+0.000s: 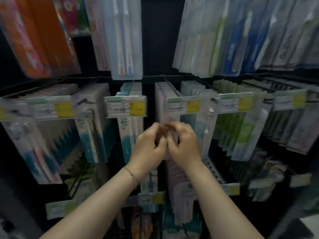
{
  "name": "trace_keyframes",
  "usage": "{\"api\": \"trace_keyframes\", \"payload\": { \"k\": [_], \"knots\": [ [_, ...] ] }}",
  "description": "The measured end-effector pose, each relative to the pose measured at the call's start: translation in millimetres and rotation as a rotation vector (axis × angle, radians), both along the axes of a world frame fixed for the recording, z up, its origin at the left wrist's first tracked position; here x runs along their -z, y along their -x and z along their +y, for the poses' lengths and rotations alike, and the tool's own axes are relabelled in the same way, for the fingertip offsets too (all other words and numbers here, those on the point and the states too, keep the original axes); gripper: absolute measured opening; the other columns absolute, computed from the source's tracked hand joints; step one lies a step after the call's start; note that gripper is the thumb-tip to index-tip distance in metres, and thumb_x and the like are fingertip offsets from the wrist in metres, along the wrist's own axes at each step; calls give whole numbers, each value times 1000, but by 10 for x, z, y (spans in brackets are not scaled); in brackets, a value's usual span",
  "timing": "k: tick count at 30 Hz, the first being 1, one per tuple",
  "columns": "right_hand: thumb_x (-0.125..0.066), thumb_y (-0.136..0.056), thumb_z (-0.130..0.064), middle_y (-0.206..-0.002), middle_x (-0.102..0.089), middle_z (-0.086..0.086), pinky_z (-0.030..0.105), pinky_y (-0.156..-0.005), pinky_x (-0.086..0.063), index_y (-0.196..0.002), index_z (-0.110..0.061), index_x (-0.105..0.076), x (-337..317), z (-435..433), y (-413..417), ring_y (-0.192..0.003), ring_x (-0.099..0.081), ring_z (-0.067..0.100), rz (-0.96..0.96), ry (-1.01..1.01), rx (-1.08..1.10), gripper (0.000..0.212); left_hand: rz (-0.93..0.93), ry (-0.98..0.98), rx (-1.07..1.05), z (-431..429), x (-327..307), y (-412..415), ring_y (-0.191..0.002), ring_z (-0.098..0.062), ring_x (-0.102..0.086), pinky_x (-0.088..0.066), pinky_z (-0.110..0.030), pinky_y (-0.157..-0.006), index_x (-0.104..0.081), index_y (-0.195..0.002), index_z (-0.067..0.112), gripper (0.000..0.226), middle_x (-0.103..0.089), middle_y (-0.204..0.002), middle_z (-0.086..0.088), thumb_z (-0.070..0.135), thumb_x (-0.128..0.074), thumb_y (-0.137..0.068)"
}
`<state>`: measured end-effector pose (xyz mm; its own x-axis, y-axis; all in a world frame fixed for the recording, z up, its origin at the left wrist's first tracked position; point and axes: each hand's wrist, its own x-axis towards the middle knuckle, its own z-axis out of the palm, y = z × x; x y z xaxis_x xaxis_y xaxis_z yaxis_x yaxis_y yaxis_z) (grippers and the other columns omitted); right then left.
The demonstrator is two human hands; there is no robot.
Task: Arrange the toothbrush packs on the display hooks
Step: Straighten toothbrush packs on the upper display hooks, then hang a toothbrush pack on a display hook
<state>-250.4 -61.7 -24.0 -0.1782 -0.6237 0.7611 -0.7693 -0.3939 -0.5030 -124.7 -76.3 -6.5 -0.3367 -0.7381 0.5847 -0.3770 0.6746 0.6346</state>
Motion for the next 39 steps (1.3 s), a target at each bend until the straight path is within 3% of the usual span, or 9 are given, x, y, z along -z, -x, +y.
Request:
{"api": "trace_keyframes", "payload": {
  "k": [3, 9, 12, 15, 19, 23, 31, 34, 39],
  "knots": [
    [-46, -89, -19, -97, -64, 6, 29, -82, -44, -103, -7, -65, 39, 60, 464, -93, -55, 24, 60, 119, 29, 26, 23, 5, -20, 67, 32, 465, -84, -3, -59, -51, -24, -74, -59, -103, 22, 17, -63, -91, 11, 13, -52, -90],
    [-49, -88, -13, -105, -63, 13, 25, -91, -40, -100, -3, -68, 62, 189, 1350, -101, -54, 25, 84, 264, 135, 25, 71, 61, 20, 165, -12, 1405, -80, -3, -57, -44, -13, -69, -56, -98, 22, 20, -60, -88, 9, 7, -53, -86],
    [-50, -87, -11, -110, -61, 15, 34, -92, -44, -101, -3, -67, 44, 262, 1712, -103, -53, 28, 147, 298, 145, 24, 136, 57, 28, 215, -10, 1779, -91, -4, -56, -47, -18, -81, -55, -105, 23, 27, -58, -101, 7, 2, -51, -89],
    [-54, -86, -9, -115, -57, 19, 42, -98, -41, -113, -6, -60, 55, 312, 1973, -110, -48, 32, 160, 366, 186, 29, 186, 62, 25, 249, 18, 2051, -103, -3, -53, -47, -24, -91, -51, -125, 19, 32, -51, -113, 16, 11, -49, -94],
    [-48, -88, -12, -139, -32, 15, 46, -113, -28, -129, -8, -38, 104, 341, 2123, -132, -29, 35, 60, 408, 197, 43, 138, 45, 88, 304, 61, 2295, -139, -6, -31, -32, -31, -114, -27, -149, 22, 56, -31, -150, 10, 21, -44, -95],
    [-43, -92, -22, -152, -27, 17, 48, -117, -20, -143, -7, -31, 98, 355, 2164, -143, -23, 32, -88, 323, 145, 54, 117, 27, 133, 353, 38, 2440, -146, 2, -4, -7, -17, -119, -12, -153, 18, 64, -9, -161, 6, 18, -41, -96],
    [-35, -100, -25, -151, -36, 7, 50, -114, -29, -149, -7, -26, 114, 203, 2222, -141, -33, 20, -326, 106, -193, 53, 87, -43, 186, 352, 7, 2489, -146, 3, 2, -3, -16, -118, 7, -150, 24, 68, 3, -162, 7, 18, -34, -96],
    [-34, -101, -26, -150, -37, 7, 49, -114, -29, -148, -7, -27, 122, 154, 2229, -140, -34, 19, -341, 66, -195, 51, 76, -104, 202, 312, -36, 2500, -144, 6, 6, 1, -13, -117, 10, -148, 28, 68, 7, -161, 10, 12, -34, -99],
    [-32, -102, -30, -153, -34, 3, 45, -118, -23, -150, -12, -27, 112, 108, 2260, -143, -27, 13, -322, 27, -141, 51, 131, -260, 244, 252, -109, 2546, -144, 6, 4, 0, -19, -119, 9, -152, 32, 72, 4, -161, 14, 9, -35, -99]
  ]
}}
